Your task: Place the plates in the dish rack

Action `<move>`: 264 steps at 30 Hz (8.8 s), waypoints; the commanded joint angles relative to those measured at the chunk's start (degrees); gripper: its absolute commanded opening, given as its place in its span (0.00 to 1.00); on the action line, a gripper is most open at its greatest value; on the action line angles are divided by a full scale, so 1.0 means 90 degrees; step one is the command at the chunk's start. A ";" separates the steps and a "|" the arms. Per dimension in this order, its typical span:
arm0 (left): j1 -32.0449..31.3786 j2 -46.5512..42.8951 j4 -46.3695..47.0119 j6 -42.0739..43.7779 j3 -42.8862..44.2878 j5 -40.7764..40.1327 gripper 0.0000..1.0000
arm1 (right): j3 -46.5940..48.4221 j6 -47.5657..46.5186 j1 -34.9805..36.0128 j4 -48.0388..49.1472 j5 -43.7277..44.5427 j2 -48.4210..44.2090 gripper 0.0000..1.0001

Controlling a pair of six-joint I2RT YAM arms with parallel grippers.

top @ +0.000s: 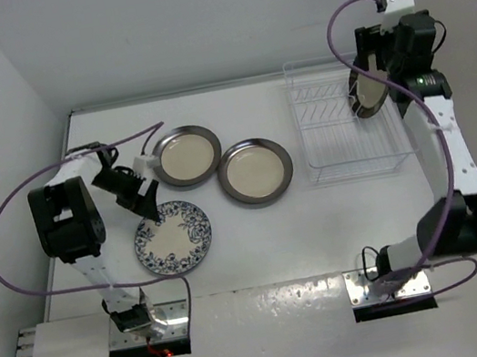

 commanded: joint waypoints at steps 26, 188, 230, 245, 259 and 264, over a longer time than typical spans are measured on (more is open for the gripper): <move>0.0621 0.1566 -0.0303 0.2901 -0.0884 0.0083 0.06 | -0.3209 0.1677 0.4768 -0.0836 0.0467 -0.2118 1.00; -0.0491 0.2532 0.3243 -0.4862 0.2466 -0.0035 0.61 | -0.1490 0.2244 0.0238 0.0580 0.1259 0.0227 0.93; -0.0072 0.0932 0.3818 -0.5956 0.3384 0.2123 0.00 | -0.2711 0.2321 0.2415 0.1007 -0.1739 -0.0683 0.92; -0.0608 0.0200 0.4141 -0.6523 0.3452 0.4027 0.00 | -0.2565 0.4587 0.3354 0.3782 -0.3233 0.0674 0.92; -0.1145 -0.0211 0.4209 -0.6738 0.3189 0.5014 0.00 | -0.2926 0.5642 0.3198 0.5101 -0.3096 0.1300 0.85; -0.1282 -0.0270 0.4209 -0.6669 0.2994 0.4956 0.00 | -0.3170 0.6101 0.3198 0.5891 -0.3223 0.1330 0.25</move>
